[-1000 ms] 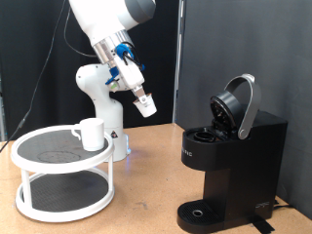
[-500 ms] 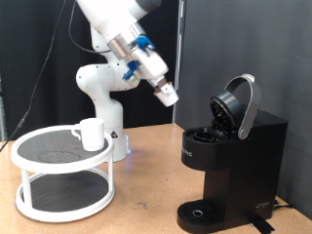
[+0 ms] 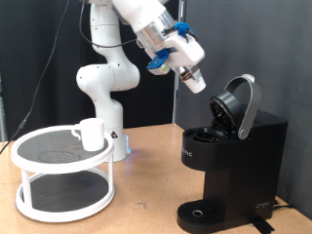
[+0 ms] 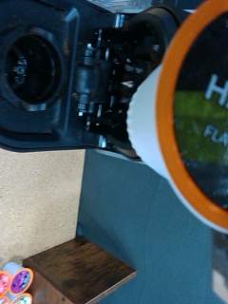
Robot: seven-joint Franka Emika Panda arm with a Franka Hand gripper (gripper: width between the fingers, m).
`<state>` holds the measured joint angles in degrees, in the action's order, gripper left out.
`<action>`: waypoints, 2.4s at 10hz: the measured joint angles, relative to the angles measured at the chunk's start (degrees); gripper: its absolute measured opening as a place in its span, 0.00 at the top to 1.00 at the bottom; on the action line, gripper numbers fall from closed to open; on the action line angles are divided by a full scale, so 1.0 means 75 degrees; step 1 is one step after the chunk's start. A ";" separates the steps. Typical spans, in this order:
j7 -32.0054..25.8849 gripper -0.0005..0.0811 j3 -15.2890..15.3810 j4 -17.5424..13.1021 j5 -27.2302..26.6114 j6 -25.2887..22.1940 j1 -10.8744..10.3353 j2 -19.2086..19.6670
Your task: Make a cup of coffee with the keurig machine
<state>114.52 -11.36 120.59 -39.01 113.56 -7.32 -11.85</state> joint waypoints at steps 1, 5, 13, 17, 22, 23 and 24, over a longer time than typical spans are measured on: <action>0.0000 0.52 0.0064 -0.0010 -0.0003 0.0000 -0.0021 -0.0025; 0.0052 0.52 0.0195 0.0015 0.0042 0.0101 -0.0018 -0.0029; -0.0200 0.52 0.0476 0.0306 0.0631 0.0563 -0.0030 0.0822; -0.0345 0.52 0.0670 0.0576 0.0630 0.0798 -0.0036 0.0926; -0.0349 0.52 0.0834 0.0846 0.0631 0.1131 -0.0037 0.1040; -0.0349 0.52 0.0842 0.0901 0.0631 0.1161 -0.0037 0.1051; -0.0349 0.52 0.0850 0.0945 0.0633 0.1201 -0.0037 0.1073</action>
<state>111.90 -4.98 127.68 -34.26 122.57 -7.60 -3.80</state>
